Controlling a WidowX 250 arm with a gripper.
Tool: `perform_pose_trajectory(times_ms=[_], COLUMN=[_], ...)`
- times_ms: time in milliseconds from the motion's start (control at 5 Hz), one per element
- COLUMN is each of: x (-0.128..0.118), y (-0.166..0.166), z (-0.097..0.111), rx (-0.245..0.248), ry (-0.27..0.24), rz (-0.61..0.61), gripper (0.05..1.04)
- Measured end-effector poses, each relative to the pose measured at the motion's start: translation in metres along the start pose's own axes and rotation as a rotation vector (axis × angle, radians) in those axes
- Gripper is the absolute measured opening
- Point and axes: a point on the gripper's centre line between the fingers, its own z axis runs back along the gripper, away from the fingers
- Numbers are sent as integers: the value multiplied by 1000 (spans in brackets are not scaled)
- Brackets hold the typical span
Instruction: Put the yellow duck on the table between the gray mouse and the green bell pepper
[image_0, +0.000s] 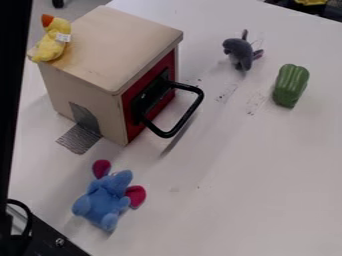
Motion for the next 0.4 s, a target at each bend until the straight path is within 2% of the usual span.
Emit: perform_pose_trajectory(times_ms=[200, 400], x=[-6, -8], y=[1, 10], z=[-21, -26], rx=[0, -22], ry=[54, 74], rz=[2, 55], gripper=[1000, 1000])
